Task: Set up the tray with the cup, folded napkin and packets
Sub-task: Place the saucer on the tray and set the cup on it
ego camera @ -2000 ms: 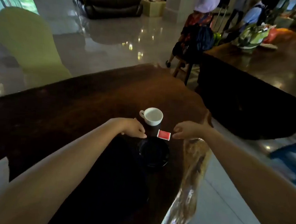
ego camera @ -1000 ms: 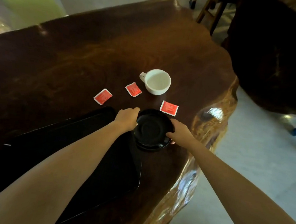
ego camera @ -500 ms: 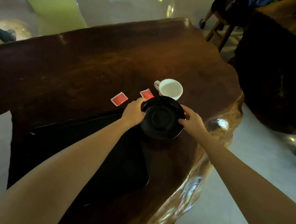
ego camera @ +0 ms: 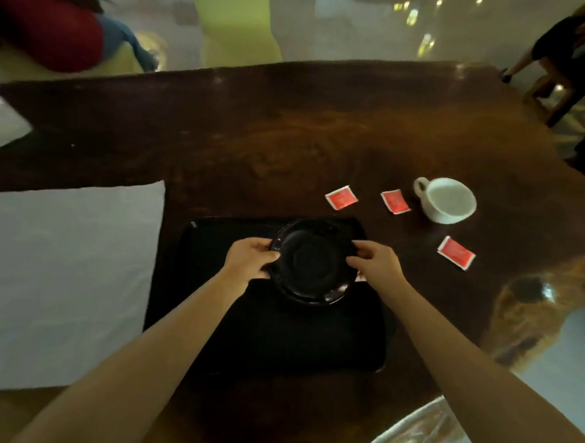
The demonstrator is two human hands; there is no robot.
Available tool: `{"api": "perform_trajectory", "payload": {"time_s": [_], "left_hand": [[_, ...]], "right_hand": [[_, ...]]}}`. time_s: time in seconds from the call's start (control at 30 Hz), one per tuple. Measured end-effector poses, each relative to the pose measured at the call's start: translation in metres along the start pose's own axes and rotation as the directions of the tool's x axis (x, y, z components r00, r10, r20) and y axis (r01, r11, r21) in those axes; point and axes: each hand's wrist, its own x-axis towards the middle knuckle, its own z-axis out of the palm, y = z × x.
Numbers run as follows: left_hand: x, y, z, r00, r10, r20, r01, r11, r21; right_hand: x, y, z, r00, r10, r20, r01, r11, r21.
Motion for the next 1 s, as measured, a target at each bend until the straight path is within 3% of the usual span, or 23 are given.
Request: {"api": "perform_trajectory", "payload": {"time_s": [0.13,0.2,0.37,0.53,0.77,1.0], "left_hand": [[0.003,-0.024,-0.049,0.982,-0.172,-0.083,0.165,0.982,-0.088],[0.008,-0.034,-0.067,0.978,-0.188,-0.095,0.180,0.980,-0.085],[0.021,-0.050,-0.092,0.971,-0.113,-0.209,0.116,0.993,0.005],[0.028,-0.059,-0.099,0.966,0.060,-0.253,-0.013,0.984,0.180],[0.034,-0.059,-0.103,0.949,0.208,-0.239,-0.105,0.919,0.381],[0.042,-0.053,-0.109,0.953,0.238,-0.187,-0.145,0.902,0.406]], "right_hand": [[-0.002,-0.019,0.057,0.998,-0.002,0.069,0.004,1.000,-0.028],[0.000,-0.027,0.081,0.996,-0.004,0.092,0.009,0.999,-0.048],[0.012,-0.039,0.121,0.989,-0.003,0.146,0.020,0.993,-0.117],[0.023,-0.045,0.138,0.995,-0.027,0.098,0.043,0.985,-0.166],[0.032,-0.046,0.147,0.998,-0.029,0.058,0.038,0.984,-0.175],[0.035,-0.050,0.149,1.000,-0.016,0.018,0.018,0.986,-0.166]]}}
